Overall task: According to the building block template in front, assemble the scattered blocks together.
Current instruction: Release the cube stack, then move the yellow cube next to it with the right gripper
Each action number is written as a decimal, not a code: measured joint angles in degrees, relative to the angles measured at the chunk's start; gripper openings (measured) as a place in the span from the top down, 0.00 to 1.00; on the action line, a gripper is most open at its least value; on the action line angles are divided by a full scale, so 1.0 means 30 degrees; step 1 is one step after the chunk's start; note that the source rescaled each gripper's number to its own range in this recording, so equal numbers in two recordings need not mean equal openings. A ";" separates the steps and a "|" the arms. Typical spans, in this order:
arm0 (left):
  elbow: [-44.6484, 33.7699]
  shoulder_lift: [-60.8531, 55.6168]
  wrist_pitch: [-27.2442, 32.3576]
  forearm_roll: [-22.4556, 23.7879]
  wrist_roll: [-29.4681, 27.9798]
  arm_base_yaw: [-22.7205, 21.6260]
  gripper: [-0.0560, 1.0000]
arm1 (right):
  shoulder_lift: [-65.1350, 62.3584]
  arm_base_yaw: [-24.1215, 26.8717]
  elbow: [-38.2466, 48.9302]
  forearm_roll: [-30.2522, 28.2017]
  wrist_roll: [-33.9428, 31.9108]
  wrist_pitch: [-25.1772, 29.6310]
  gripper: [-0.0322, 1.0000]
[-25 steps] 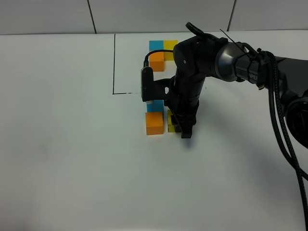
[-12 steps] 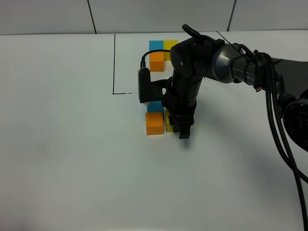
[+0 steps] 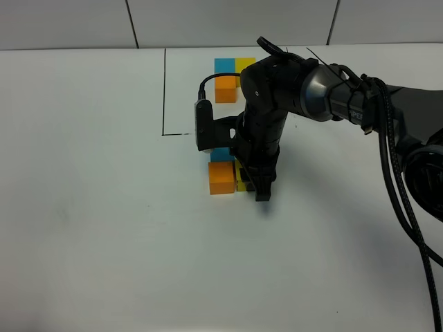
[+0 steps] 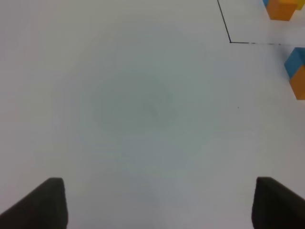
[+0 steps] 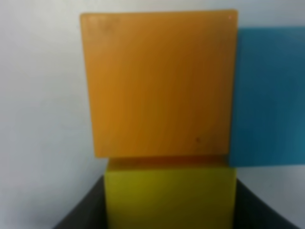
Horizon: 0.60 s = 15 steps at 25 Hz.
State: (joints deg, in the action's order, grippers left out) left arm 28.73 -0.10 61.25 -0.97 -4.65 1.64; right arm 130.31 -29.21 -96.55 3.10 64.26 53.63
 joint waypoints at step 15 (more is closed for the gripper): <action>0.0000 0.0000 0.0000 0.0000 0.0000 0.0000 0.31 | 0.0000 -0.0156 0.0000 0.0107 0.0000 -0.0018 0.96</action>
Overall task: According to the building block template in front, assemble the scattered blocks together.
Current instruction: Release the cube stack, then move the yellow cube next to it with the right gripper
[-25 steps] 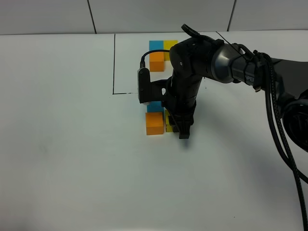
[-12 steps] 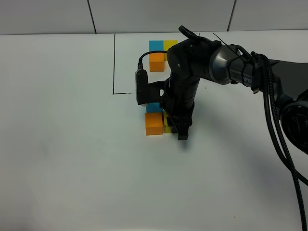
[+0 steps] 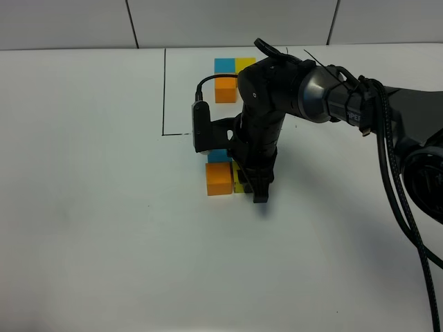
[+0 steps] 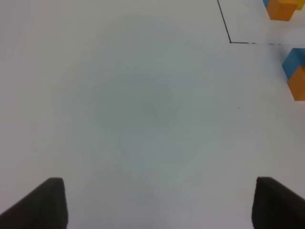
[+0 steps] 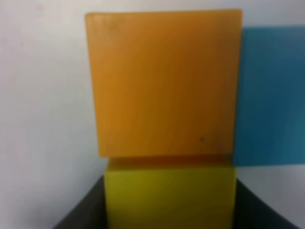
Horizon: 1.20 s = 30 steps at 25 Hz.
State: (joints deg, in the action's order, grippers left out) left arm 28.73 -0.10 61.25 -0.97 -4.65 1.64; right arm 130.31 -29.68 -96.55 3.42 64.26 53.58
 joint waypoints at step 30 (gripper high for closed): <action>0.0000 0.0000 0.0000 0.0000 0.0031 0.0000 0.31 | 0.0000 -0.0186 0.0000 0.0136 -0.0262 0.0137 0.96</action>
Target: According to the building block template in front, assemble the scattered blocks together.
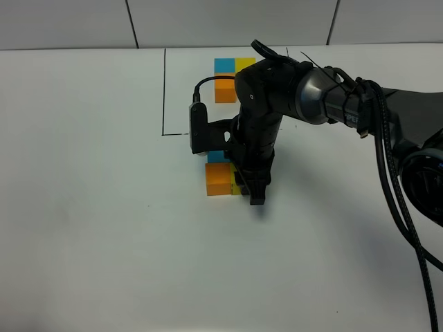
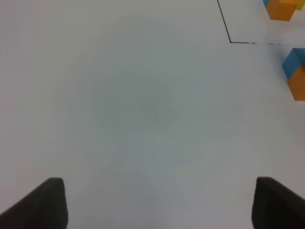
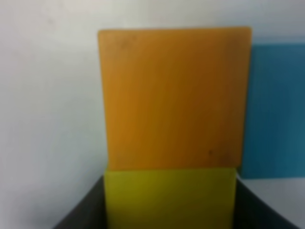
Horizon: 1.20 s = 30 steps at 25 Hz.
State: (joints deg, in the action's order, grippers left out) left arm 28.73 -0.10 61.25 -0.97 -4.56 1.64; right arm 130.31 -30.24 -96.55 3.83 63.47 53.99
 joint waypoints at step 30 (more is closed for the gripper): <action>0.0000 0.0000 0.0000 0.0000 0.0026 0.0000 0.31 | -0.3898 0.2412 0.0198 0.0201 -0.4252 0.0476 0.00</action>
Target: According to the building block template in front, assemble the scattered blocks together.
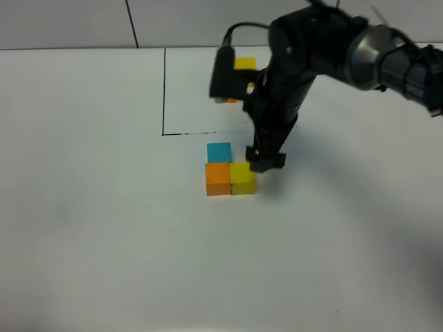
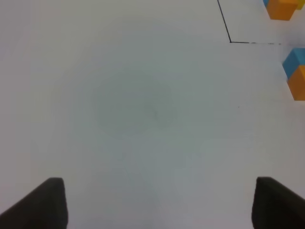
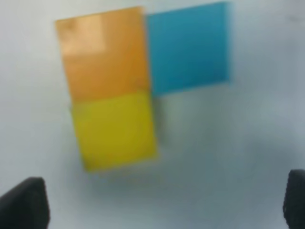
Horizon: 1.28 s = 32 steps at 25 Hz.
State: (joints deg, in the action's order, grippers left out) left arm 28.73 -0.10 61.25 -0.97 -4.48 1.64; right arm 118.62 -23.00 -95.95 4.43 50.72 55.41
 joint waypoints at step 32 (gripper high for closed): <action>0.0000 0.0000 0.0000 0.0000 -0.0017 0.0000 0.31 | -2.5931 1.1562 1.8162 0.2094 -1.0420 -0.2520 0.00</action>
State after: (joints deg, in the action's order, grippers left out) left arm 28.73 -0.10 61.25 -0.97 -4.53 1.64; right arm 40.83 11.69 -41.47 10.71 19.46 47.86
